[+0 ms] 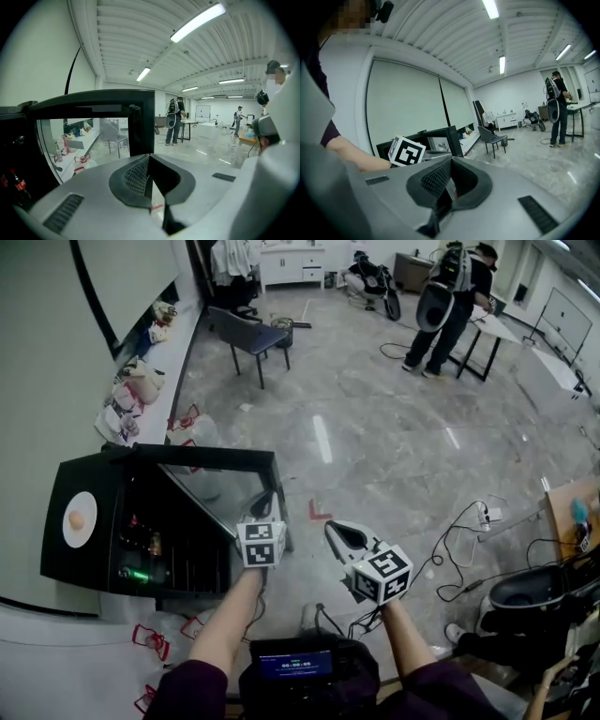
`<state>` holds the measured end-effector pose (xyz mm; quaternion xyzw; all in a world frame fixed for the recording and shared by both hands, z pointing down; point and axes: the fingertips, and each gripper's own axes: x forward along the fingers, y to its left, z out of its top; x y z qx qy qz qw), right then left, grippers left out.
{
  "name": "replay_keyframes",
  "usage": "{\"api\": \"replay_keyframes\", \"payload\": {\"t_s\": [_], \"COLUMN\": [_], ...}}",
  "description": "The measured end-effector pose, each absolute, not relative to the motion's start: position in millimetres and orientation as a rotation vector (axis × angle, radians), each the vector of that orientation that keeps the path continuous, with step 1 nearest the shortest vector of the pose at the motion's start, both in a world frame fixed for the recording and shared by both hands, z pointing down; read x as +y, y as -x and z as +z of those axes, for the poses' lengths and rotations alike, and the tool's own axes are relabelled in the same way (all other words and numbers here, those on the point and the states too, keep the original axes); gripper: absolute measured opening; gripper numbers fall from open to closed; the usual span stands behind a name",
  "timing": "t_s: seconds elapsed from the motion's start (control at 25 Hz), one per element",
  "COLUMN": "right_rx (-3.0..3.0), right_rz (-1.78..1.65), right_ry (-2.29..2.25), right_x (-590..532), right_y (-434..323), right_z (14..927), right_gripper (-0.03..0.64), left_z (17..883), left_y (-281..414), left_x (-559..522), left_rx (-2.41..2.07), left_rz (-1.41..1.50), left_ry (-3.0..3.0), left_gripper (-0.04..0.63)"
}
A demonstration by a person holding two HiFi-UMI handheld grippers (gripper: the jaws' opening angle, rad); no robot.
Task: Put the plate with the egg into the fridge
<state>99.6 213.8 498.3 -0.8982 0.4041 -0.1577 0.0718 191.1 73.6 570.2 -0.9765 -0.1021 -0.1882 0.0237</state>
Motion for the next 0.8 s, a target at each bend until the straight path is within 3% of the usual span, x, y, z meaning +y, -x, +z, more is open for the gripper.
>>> {"api": "replay_keyframes", "payload": {"t_s": [0.32,0.8], "right_rx": [1.282,1.961], "right_rz": [-0.48,-0.369], "right_ry": [2.562,2.439], "right_x": [213.2,31.2], "right_y": [-142.0,-185.0], "right_z": [493.5,449.4], "right_gripper": [0.008,0.008], "left_z": [569.2,498.0], "left_y": [-230.7,-207.3], "left_x": [57.3,-72.3], "left_rx": [-0.235,-0.018], "left_rz": [-0.626,-0.374], "left_ry": [3.041,3.187], "left_gripper": [0.009,0.009]}}
